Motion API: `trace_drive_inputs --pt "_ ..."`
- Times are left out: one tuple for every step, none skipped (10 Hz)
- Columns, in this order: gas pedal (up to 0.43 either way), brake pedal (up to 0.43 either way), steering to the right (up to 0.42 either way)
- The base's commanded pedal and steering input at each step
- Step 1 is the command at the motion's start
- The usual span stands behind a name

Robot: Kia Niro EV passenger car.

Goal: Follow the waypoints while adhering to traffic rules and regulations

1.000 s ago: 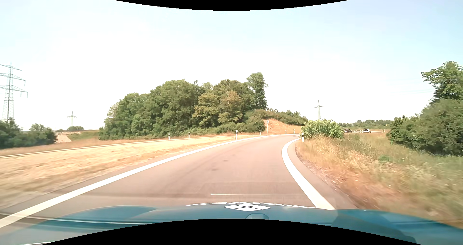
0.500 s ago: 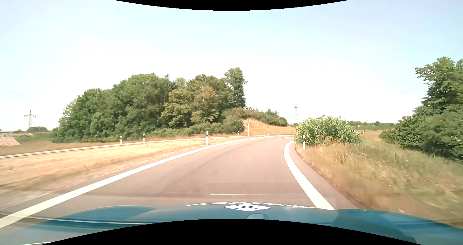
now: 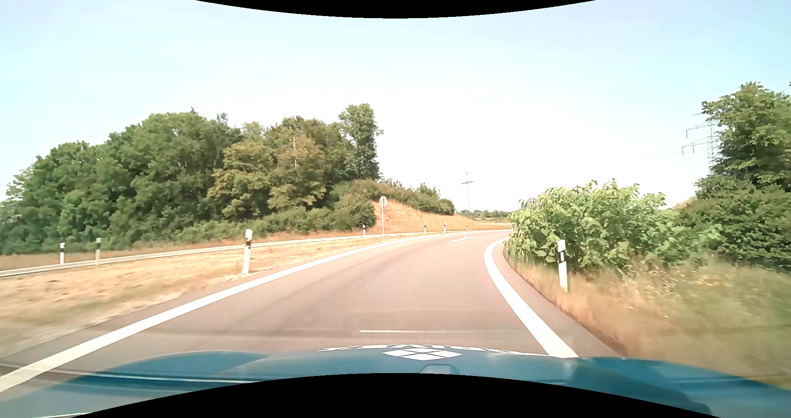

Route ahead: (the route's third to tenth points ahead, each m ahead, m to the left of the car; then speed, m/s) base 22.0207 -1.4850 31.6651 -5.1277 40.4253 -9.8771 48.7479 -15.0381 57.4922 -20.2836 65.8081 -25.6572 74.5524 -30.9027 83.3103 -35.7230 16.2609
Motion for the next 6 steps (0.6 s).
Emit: trace_drive_inputs --pt "0.150 0.000 0.069" --pt "0.150 0.000 0.069" --pt "0.150 0.000 0.071" --pt "0.150 0.000 0.070" --pt "0.150 0.000 0.069" --pt "0.150 0.000 0.068"
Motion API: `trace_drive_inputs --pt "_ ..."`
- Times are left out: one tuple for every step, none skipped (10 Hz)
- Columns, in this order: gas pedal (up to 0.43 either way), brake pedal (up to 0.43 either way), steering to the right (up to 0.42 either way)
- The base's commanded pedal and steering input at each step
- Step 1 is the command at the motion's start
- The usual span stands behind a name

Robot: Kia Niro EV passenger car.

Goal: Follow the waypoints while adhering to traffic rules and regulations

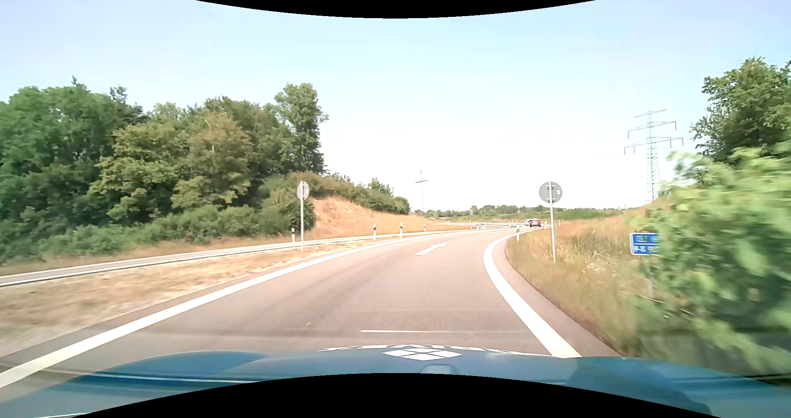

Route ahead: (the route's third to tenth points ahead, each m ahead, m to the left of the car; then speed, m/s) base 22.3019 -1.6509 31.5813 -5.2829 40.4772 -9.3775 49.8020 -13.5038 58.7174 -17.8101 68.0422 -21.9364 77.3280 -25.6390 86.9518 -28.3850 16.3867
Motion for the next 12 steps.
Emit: trace_drive_inputs --pt "0.150 0.000 0.068" --pt "0.150 0.000 0.068" --pt "0.150 0.000 0.068" --pt "0.150 0.000 0.068" --pt "0.150 0.000 0.068" --pt "0.150 0.000 0.068" --pt "0.138 0.000 0.068" --pt "0.130 0.000 0.067" --pt "0.130 0.000 0.066" --pt "0.130 0.000 0.065" --pt "0.130 0.000 0.065" --pt "0.130 0.000 0.065"
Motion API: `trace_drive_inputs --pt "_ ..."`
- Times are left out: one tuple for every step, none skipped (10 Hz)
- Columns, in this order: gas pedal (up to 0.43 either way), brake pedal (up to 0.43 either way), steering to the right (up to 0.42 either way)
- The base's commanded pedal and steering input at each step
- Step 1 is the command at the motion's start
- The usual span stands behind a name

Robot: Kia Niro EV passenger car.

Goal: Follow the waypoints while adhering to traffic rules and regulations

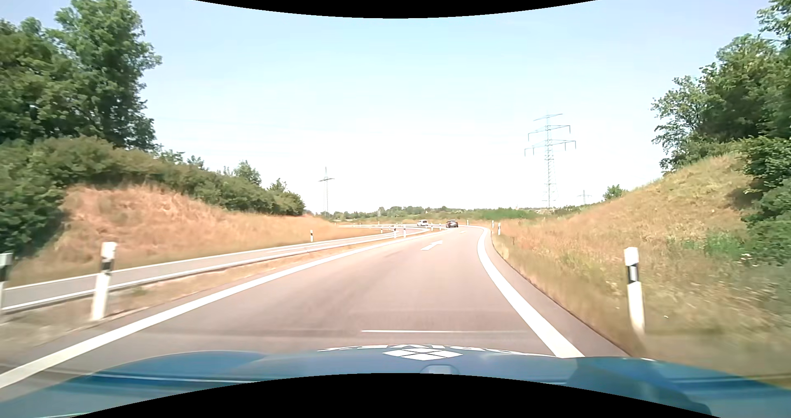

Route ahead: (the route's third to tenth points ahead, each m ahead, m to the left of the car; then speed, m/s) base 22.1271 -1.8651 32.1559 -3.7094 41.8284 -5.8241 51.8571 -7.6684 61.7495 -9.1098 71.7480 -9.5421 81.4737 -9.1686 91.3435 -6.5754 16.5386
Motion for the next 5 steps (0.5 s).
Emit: trace_drive_inputs --pt "0.130 0.000 0.064" --pt "0.130 0.000 0.063" --pt "0.130 0.000 0.057" --pt "0.130 0.000 0.053" --pt "0.130 0.000 0.049"
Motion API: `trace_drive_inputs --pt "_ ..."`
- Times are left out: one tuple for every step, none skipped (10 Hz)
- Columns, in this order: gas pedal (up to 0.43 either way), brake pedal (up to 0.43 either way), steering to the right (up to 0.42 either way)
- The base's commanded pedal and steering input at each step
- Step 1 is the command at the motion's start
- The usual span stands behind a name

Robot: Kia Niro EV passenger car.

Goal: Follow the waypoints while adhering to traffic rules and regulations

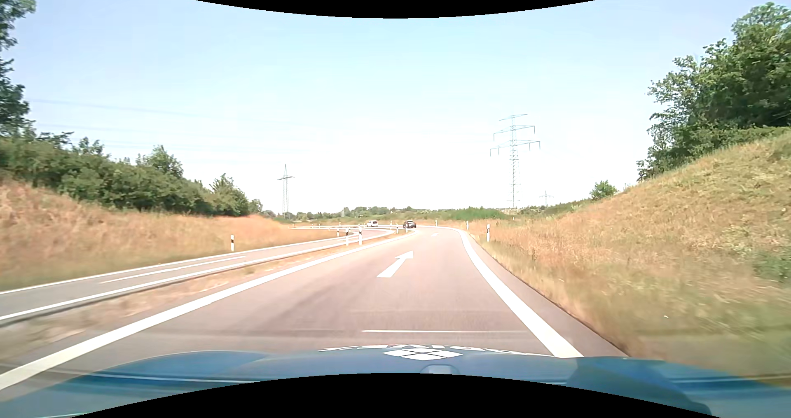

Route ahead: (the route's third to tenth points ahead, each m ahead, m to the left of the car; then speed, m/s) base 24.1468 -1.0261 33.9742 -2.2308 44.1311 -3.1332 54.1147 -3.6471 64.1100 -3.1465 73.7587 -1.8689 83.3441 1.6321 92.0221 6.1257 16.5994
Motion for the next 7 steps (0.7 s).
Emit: trace_drive_inputs --pt "0.150 0.000 0.048" --pt "0.157 0.000 0.046" --pt "0.157 0.000 0.043" --pt "0.157 0.000 0.039" --pt "0.157 0.000 0.036" --pt "0.157 0.000 0.035" --pt "0.157 0.000 0.029"
